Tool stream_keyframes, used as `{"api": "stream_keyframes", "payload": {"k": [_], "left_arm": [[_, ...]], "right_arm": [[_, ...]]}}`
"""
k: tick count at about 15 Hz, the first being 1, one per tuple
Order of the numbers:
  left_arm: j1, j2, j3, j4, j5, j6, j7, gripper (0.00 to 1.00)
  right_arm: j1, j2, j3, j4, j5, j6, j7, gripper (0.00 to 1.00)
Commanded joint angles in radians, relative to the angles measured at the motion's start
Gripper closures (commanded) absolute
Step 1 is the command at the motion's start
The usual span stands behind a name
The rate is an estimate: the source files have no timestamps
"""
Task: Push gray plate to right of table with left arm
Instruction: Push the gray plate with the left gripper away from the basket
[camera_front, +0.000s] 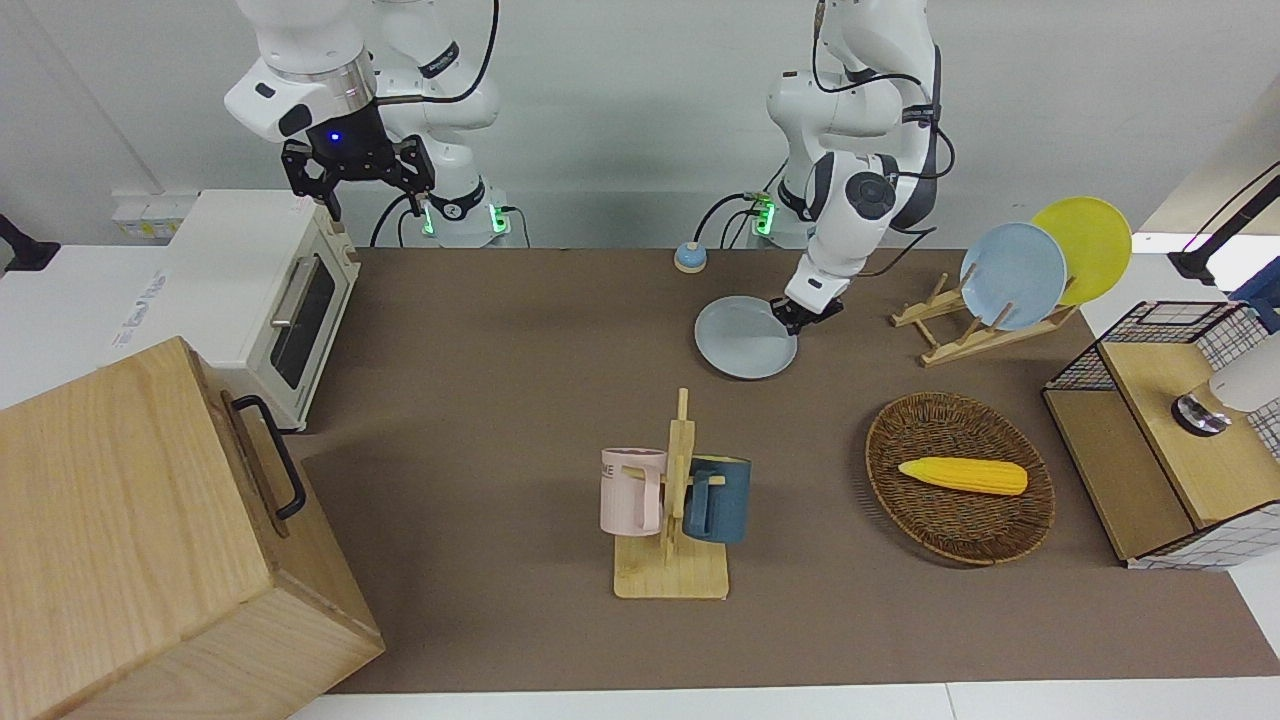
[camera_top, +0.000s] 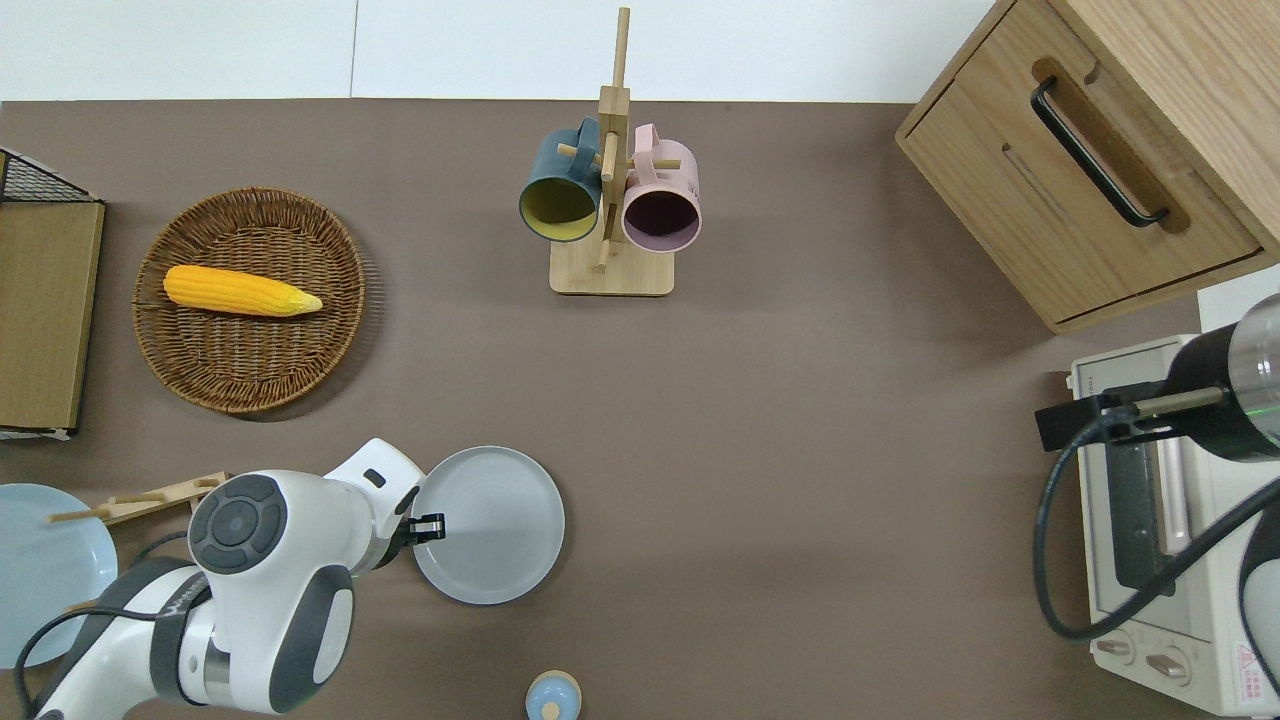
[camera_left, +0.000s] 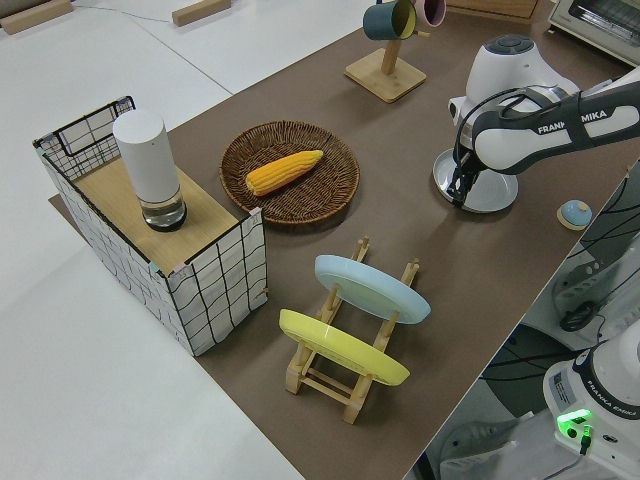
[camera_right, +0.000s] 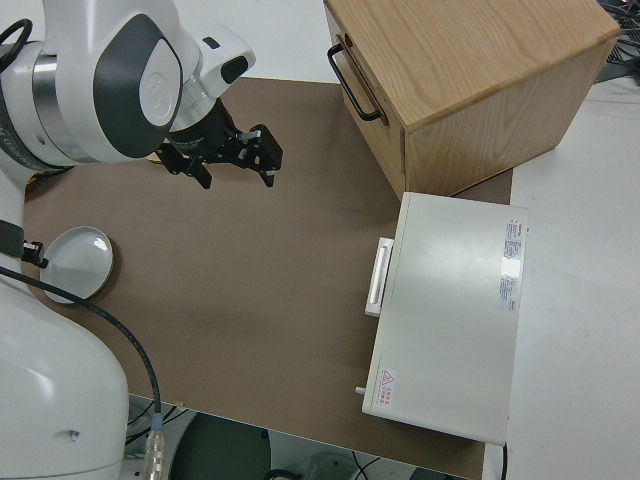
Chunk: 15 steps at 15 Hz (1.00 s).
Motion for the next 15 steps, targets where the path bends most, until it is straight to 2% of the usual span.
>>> {"api": "stream_keyframes", "payload": {"k": [1, 5, 8, 10, 15], "left_arm": [[-0.119, 0.086, 0.004, -0.011, -0.065, 0.114, -0.128, 1.0], [-0.223, 0.092, -0.001, 0.005, -0.093, 0.122, -0.266, 1.0], [-0.292, 0.133, -0.01, 0.035, -0.125, 0.165, -0.352, 1.0], [-0.303, 0.186, -0.05, 0.061, -0.125, 0.211, -0.421, 1.0], [-0.303, 0.216, -0.117, 0.102, -0.145, 0.232, -0.514, 1.0]], "right_arm": [[-0.008, -0.01, 0.005, -0.004, 0.001, -0.012, -0.008, 0.005], [-0.008, -0.01, 0.005, -0.004, 0.001, -0.012, -0.008, 0.005], [-0.008, -0.01, 0.005, -0.004, -0.001, -0.012, -0.008, 0.005], [-0.008, -0.01, 0.005, -0.004, -0.001, -0.012, -0.008, 0.005], [-0.008, -0.01, 0.005, -0.004, 0.001, -0.012, -0.008, 0.005]]}}
